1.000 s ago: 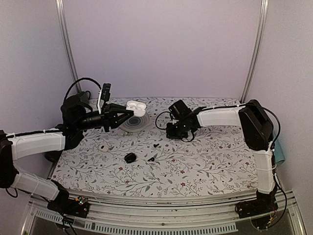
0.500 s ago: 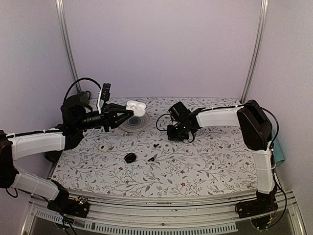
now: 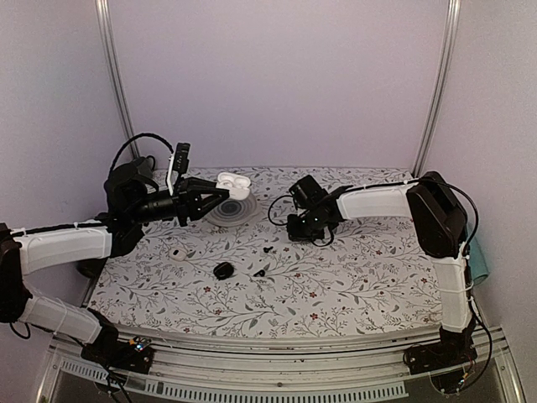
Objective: Insert the wireless bluetooth earbuds into the charging case
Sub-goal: Pick up the right earbud from the center of the board.
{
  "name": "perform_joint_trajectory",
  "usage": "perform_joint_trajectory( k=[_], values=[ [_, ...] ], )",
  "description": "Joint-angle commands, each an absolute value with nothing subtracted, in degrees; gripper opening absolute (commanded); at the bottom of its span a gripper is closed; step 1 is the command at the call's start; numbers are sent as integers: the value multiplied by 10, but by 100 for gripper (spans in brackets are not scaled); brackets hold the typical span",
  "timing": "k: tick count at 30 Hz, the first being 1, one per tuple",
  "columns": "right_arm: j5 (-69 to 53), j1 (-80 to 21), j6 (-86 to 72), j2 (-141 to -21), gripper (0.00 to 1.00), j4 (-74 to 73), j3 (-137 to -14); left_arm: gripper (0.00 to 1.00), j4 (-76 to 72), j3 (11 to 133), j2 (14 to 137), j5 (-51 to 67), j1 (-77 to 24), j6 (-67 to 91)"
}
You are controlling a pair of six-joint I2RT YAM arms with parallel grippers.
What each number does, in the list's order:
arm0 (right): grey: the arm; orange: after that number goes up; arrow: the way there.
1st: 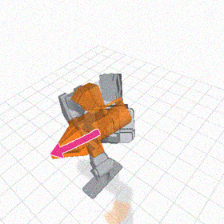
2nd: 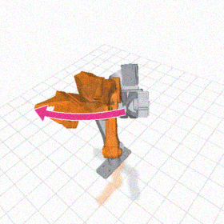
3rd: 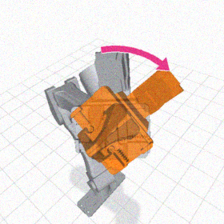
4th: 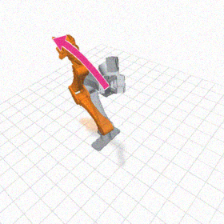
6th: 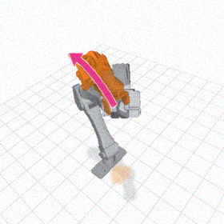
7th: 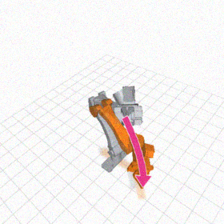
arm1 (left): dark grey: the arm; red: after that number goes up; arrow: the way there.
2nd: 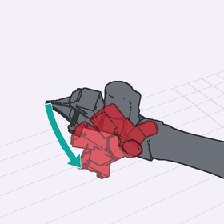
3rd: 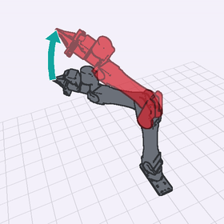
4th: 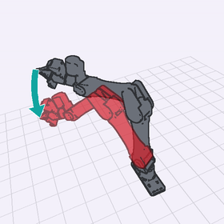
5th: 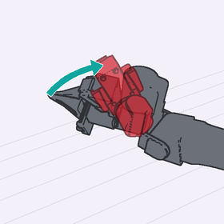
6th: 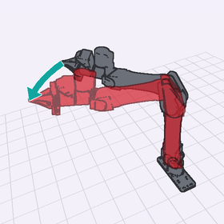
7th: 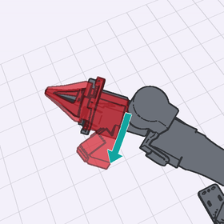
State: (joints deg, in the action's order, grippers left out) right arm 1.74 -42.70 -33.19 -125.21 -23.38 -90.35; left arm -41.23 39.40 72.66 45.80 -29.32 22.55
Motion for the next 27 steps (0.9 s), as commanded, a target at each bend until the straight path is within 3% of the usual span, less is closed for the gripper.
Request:
perform_joint_trajectory(
  k=[1,27],
  values=[
    [35,-424,-334,-1241,22,-239,-880,0,-418,396,721,463,-286,226],
    [45,-414,-338,-1225,22,-233,-856,0,-419,401,728,468,-286,228]
  ],
)
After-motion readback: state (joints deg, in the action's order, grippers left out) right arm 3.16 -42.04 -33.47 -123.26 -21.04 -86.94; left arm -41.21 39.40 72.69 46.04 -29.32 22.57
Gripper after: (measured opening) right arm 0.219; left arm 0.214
